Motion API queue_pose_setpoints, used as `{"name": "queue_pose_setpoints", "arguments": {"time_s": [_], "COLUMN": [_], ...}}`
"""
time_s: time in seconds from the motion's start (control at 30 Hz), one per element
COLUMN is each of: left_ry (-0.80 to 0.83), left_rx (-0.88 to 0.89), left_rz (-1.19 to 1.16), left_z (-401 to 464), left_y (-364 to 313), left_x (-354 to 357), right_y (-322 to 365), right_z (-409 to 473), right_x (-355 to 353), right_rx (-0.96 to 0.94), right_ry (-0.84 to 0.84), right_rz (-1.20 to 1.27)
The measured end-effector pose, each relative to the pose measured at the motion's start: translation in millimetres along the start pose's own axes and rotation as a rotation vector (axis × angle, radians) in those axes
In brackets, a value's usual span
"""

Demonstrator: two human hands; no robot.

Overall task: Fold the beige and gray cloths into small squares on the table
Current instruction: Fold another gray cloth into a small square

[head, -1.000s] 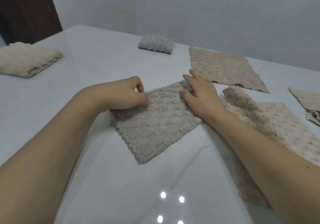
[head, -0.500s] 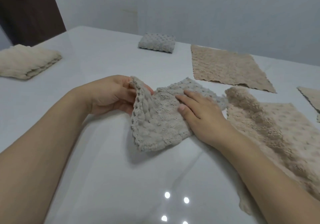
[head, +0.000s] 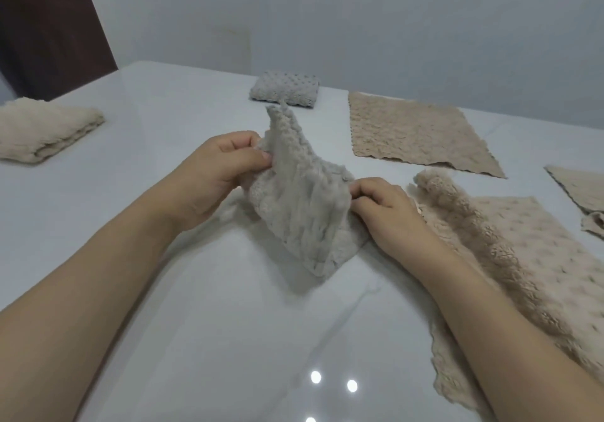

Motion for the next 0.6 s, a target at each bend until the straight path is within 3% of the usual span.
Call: {"name": "queue_pose_setpoints", "arguments": {"time_s": [0.1,0.2,0.3,0.43,0.6], "left_ry": [-0.112,-0.134,-0.174,-0.258,-0.238], "left_rx": [-0.012,0.035,0.065,-0.032,-0.180], "left_rz": [0.329,0.456,0.538,0.659,0.695], "left_z": [4,7,10,14,15], "left_y": [13,16,15,19,20], "left_x": [5,8,9,7,6], "right_y": [-6,-15,-13,-8,-19], "right_z": [-1,2,2,2,9], "right_x": [-2,0,1,0,1], "right_rx": [0.141,0.241,0.209,0.117,0.111], "right_ry": [-0.010,0.058,0.149,0.117,0.051], "right_rz": [0.320,0.554,0.418,0.161,0.128]}}
Point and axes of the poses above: each hand's wrist, its own z-axis towards the middle knuckle, its own x-axis out of the palm, y = z × x, the point moved 6 cm from there along z, towards the middle knuckle, and after that the axes turned 8 degrees about y, right-handed, at the moved point
